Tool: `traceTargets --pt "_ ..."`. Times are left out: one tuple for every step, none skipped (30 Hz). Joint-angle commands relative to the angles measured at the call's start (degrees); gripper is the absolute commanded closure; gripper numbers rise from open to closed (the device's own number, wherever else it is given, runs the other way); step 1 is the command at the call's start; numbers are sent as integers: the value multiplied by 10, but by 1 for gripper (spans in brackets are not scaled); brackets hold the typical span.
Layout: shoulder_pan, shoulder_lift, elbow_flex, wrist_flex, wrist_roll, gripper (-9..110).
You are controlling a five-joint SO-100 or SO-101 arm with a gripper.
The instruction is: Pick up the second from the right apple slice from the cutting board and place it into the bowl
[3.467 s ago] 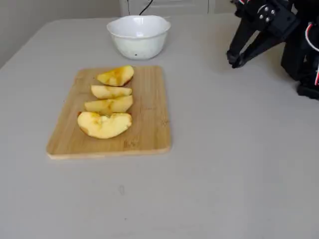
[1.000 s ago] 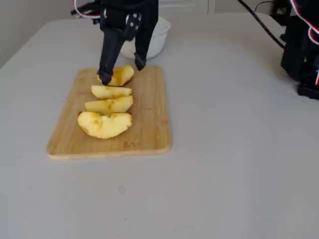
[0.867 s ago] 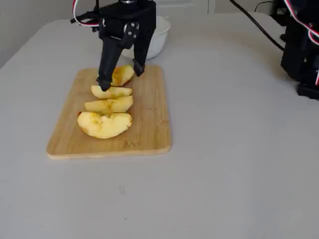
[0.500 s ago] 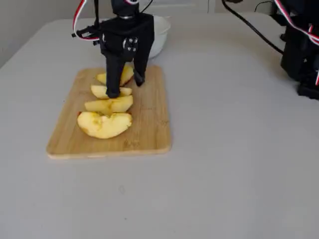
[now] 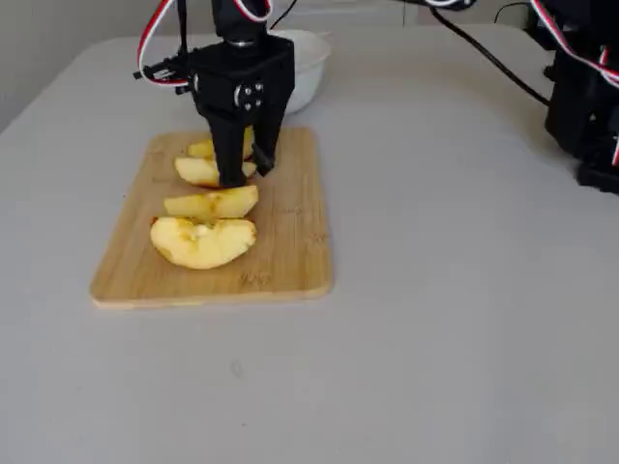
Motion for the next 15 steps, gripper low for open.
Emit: traceTargets --pt "-6 11 -40 23 -19 70" --pt "-7 11 -40 29 -28 69" --pt "-8 12 -40 33 -36 69" --pt "-10 13 -40 37 -43 69" --pt "-12 13 -40 43 -54 69" --pt "-15 13 -40 48 -63 69" --pt "-17 14 -40 50 -72 69" --pt "-18 15 -40 50 -81 69" --pt "-18 18 -40 50 -91 69" --pt "-18 20 -40 50 -100 69" --pt "-18 23 -40 49 -111 69" --pt "-18 26 -40 49 -120 69" --pt "-18 30 -40 49 -130 69" --pt "-18 33 -40 49 -140 69" --pt "-17 37 -40 49 -151 69"
